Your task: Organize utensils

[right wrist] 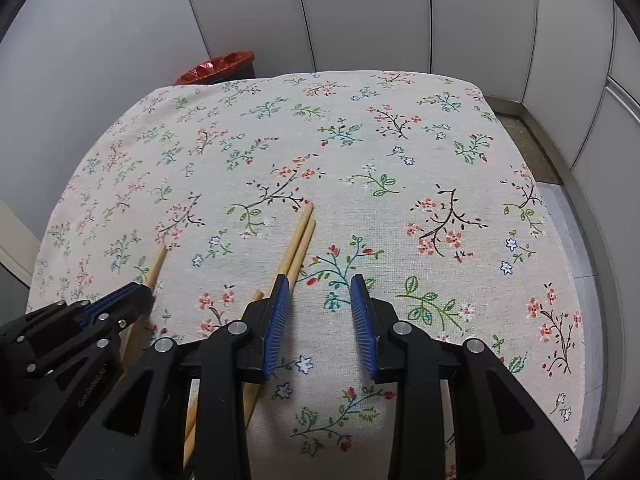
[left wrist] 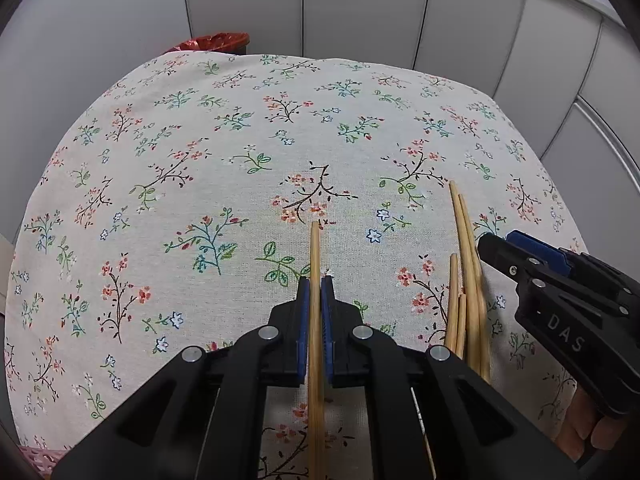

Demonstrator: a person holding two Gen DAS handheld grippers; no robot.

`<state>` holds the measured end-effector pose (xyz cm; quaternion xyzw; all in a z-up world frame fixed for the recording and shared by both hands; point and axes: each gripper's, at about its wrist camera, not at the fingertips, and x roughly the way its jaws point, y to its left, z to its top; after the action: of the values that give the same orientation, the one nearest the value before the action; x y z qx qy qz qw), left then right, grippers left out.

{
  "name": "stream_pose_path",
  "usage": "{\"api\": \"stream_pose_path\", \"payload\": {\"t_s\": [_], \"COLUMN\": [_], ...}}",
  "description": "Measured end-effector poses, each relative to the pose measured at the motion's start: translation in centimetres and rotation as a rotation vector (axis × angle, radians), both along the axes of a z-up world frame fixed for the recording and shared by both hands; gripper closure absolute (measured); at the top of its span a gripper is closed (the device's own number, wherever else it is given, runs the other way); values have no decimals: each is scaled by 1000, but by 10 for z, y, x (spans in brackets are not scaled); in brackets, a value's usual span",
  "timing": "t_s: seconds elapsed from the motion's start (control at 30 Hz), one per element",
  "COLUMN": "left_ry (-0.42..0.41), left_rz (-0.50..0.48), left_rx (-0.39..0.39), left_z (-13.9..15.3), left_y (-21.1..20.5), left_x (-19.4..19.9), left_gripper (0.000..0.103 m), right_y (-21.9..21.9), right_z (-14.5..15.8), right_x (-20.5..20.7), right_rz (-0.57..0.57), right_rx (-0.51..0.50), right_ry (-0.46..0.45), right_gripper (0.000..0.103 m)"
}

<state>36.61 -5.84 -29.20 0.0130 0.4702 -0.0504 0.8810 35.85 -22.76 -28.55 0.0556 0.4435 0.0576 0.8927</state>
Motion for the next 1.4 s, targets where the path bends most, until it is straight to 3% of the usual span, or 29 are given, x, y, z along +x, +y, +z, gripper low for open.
{"api": "stream_pose_path", "payload": {"t_s": [0.53,0.67,0.8,1.4], "left_ry": [19,14,4,-108], "left_rz": [16,14,6,-50], "left_rx": [-36,-31,-26,1], "left_z": [0,1,6,82], "left_y": [7,8,6,-7], "left_x": [2,2,0,-55], "left_gripper": [97,97,97,97], "right_y": [5,10,9,2], "right_z": [-5,-5,-1,98], "right_x": [5,6,-1,-72], "right_rz": [20,23,17,-21], "right_rx": [-103,-135,-149,-116], "right_ry": [26,19,-2,-158], "right_gripper": [81,96,99,99]}}
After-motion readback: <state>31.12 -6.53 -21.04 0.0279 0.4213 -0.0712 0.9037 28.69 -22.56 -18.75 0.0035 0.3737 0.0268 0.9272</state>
